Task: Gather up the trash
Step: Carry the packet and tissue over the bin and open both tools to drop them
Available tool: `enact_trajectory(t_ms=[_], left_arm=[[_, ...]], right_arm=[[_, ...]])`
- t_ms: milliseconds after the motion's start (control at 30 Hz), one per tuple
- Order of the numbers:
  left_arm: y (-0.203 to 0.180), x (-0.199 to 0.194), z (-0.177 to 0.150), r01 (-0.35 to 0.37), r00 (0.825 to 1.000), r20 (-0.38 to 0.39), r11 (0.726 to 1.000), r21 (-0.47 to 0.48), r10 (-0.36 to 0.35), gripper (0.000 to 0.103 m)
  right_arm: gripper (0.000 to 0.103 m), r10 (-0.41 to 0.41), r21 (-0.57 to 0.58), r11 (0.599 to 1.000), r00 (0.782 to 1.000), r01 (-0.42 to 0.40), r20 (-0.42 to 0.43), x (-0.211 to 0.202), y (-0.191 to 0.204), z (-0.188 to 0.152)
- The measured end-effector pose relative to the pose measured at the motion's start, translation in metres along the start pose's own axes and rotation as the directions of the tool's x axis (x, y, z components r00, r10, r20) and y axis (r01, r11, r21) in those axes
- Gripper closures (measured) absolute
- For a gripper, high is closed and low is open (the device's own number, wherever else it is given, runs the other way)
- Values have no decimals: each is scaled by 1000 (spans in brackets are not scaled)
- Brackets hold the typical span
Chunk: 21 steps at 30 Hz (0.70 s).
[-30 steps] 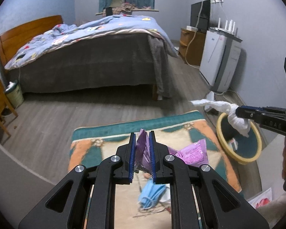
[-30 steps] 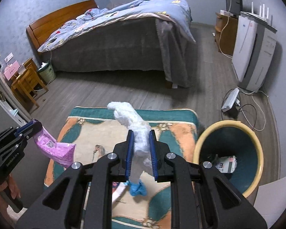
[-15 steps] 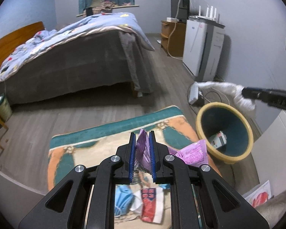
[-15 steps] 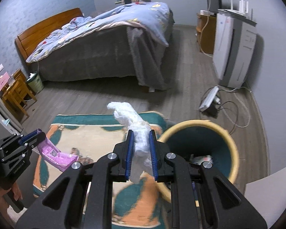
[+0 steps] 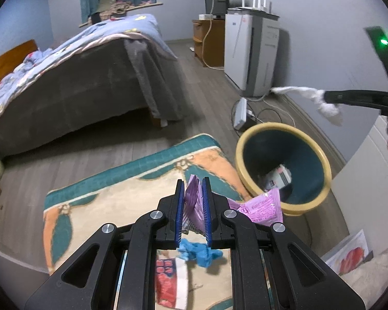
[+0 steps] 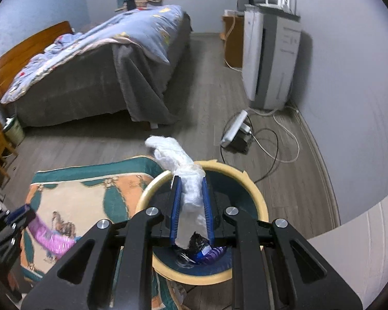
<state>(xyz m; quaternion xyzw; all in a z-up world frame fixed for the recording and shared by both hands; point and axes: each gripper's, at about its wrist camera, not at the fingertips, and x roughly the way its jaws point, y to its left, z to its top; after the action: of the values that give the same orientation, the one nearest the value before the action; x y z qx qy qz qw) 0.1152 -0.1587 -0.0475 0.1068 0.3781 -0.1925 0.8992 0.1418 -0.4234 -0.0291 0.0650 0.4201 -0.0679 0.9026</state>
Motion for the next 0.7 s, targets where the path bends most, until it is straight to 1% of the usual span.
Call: enact_trajectory(t_ms=[67,167,233,367,433,600,700], left_arm=[[-6,5,-1,-19,1000,-5,1000,10,19,89],[-17,20,0,-56,998,-34,998,30,57,89],[-21,32,4,-57,997,-60,998,14,58,89],[-27,52,20,-25,995,-95,997,-78,17,89],[-32,60,29,-15,995,-104,994,-104,4,89],[-56,83,51,20,991,-127,992,-121,-35,89],[-75,98,60,43,989,-138,993,-110,-58,88]], right_arm=[[87,-11,18,1000,1000,11,-19,12,6,-1],[87,-23,38,999,999,24,-28,23,10,-1],[87,-29,42,999,999,30,-33,27,12,0],[87,-39,55,998,997,43,-64,37,14,-4],[87,-56,58,996,996,60,-74,42,12,-5],[87,-91,110,989,991,101,-94,50,-10,-7],[87,-102,147,982,988,119,-114,55,-25,-11]])
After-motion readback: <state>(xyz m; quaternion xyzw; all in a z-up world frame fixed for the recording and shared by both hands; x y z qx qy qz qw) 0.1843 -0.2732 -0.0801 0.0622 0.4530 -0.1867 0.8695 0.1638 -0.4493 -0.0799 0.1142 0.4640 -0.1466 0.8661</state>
